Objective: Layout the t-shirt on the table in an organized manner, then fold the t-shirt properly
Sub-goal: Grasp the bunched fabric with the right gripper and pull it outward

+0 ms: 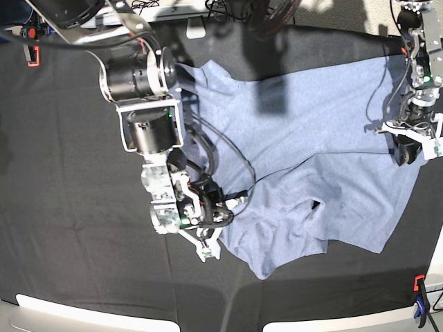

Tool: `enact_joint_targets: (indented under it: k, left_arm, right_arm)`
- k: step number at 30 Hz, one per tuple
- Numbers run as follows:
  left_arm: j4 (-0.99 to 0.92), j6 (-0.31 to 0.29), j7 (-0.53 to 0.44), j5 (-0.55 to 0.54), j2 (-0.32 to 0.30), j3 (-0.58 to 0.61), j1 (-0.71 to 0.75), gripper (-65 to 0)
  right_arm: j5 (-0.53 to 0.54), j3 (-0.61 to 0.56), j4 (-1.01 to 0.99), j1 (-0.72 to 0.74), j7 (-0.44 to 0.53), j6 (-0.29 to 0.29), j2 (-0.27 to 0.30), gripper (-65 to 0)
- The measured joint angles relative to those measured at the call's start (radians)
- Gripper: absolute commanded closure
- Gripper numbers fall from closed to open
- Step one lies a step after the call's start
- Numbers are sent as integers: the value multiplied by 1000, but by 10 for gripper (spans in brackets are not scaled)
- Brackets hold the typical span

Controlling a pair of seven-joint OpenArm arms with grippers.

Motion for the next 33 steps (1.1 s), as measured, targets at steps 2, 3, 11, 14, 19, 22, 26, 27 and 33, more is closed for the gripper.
enact_joint_targets:
  k: [2, 3, 11, 14, 19, 22, 26, 27, 33]
  left_arm:
    - [0, 0, 0, 0, 0, 0, 0, -110]
    - [0, 0, 0, 0, 0, 0, 0, -110]
    - [0, 0, 0, 0, 0, 0, 0, -110]
    - [0, 0, -1, 0, 0, 0, 0, -110]
    - [0, 0, -24, 0, 0, 0, 0, -110]
    - [0, 0, -23, 0, 0, 0, 0, -110]
    - [0, 0, -24, 0, 0, 0, 0, -110]
    - [0, 0, -24, 0, 0, 0, 0, -110]
    - [0, 0, -23, 0, 0, 0, 0, -110]
  right_arm:
    - [-60, 0, 30, -7, -5, 2, -8, 0]
    - [-84, -7, 55, -11, -19, -2, -14, 0]
    - [-86, -317, 305, -14, -116, -10, -48, 0]
    - [-77, -493, 331, -50, -150, -38, -48, 0]
    - [-72, -737, 334, -122, -123, -155, -46, 0]
    - [-79, -829, 335, -145, -85, -199, -46, 0]
    - [-77, -875, 366, -183, -38, -200, -43, 0]
    - [-78, -876, 380, -191, -26, -199, -42, 0]
    - [-77, -875, 468, -208, -20, -199, -40, -15]
